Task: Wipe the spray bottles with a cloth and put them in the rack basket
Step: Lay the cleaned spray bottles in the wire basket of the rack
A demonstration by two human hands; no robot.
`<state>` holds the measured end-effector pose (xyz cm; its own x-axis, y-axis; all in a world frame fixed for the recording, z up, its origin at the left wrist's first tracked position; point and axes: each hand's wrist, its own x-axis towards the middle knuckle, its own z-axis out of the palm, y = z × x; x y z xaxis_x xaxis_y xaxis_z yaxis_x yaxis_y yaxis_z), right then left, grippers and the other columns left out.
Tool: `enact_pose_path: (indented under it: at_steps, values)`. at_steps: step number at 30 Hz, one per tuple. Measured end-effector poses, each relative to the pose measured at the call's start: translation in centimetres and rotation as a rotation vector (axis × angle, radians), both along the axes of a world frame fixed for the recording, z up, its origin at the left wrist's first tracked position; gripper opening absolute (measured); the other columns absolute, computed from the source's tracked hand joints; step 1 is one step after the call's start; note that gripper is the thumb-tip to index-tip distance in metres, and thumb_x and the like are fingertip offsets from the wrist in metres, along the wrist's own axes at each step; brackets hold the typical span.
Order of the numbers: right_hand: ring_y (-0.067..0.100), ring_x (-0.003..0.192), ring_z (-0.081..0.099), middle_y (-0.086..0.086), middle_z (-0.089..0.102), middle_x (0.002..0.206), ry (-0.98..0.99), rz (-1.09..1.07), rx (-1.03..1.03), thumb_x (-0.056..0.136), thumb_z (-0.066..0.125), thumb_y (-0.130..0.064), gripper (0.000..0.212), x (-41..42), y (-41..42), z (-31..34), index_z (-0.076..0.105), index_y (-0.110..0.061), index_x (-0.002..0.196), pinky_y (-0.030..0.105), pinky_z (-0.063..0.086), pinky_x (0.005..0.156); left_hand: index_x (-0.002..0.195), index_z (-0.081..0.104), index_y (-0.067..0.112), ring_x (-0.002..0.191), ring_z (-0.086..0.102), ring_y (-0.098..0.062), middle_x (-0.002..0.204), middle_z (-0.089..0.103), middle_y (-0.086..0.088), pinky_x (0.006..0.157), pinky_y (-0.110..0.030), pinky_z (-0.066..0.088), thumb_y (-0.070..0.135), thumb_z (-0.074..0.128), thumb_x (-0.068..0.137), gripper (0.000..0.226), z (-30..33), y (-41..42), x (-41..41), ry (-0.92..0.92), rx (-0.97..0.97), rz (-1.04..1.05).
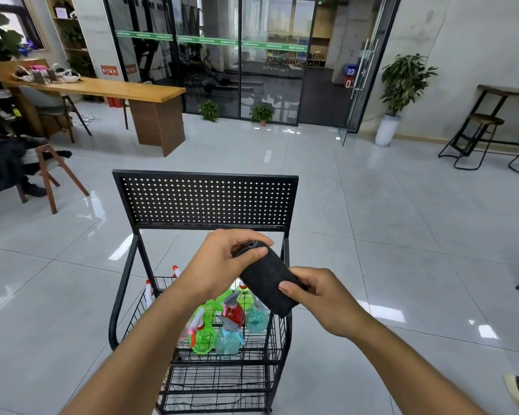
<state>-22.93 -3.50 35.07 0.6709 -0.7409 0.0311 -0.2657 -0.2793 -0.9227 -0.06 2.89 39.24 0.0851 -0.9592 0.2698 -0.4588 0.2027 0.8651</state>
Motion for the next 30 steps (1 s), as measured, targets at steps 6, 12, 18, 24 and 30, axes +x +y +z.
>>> enact_pose_path:
  at_steps: [6, 12, 18, 24, 30]
  values:
    - [0.027, 0.103, 0.075, 0.01, 0.079, 0.111, -0.154, -0.162, 0.353, 0.106, 0.058, -0.011, 0.024, -0.9, 4.6, -6.6, 0.071, -0.013, 0.127, 0.034, 0.061, 0.085, 0.118, 0.075, 0.034, 0.107, 0.074, -0.009, 0.105, 0.08, 0.009, 0.101, -0.029, 0.056, 0.024, 0.076, 0.099, 0.021, -7.1, 0.4, -0.4, 0.186, 0.196, -0.02]
    - [0.022, 0.083, 0.071, 0.013, 0.078, 0.098, -0.138, -0.452, 0.693, 0.103, 0.062, -0.008, 0.019, -1.9, 8.8, -17.8, 0.073, -0.005, 0.119, 0.029, 0.059, 0.07, 0.135, 0.059, 0.034, 0.105, 0.068, -0.006, 0.116, 0.067, 0.011, 0.093, -0.032, 0.058, 0.039, 0.072, 0.101, 0.037, -20.2, 3.7, -0.7, -0.017, 0.514, 0.011]
    - [0.019, 0.077, 0.072, 0.017, 0.079, 0.1, -0.014, -0.621, 0.891, 0.104, 0.063, -0.01, 0.015, -0.9, 8.3, -26.1, 0.074, -0.004, 0.112, 0.028, 0.056, 0.067, 0.115, 0.062, 0.044, 0.087, 0.068, 0.001, 0.106, 0.073, 0.015, 0.084, -0.021, 0.054, 0.038, 0.07, 0.102, 0.017, -29.3, 6.7, -1.3, 0.005, 0.705, -0.027]
    - [0.023, 0.096, 0.075, 0.01, 0.079, 0.114, -0.264, -0.683, 0.971, 0.105, 0.063, -0.016, 0.021, 2.5, 3.2, -29.9, 0.07, -0.014, 0.125, 0.03, 0.059, 0.075, 0.113, 0.068, 0.042, 0.089, 0.067, 0.002, 0.101, 0.074, 0.013, 0.078, -0.02, 0.051, 0.033, 0.07, 0.103, 0.013, -33.0, 4.9, -0.9, 0.109, 0.691, 0.121]
    - [0.032, 0.106, 0.072, 0.016, 0.074, 0.117, -0.266, -0.882, 1.153, 0.108, 0.056, -0.009, 0.02, 3.8, 1.3, -36.0, 0.066, -0.014, 0.125, 0.036, 0.059, 0.083, 0.127, 0.068, 0.034, 0.096, 0.067, 0.005, 0.114, 0.073, 0.016, 0.08, -0.019, 0.053, 0.024, 0.068, 0.104, 0.025, -35.6, 0.0, -3.1, 0.037, 0.635, 0.055]
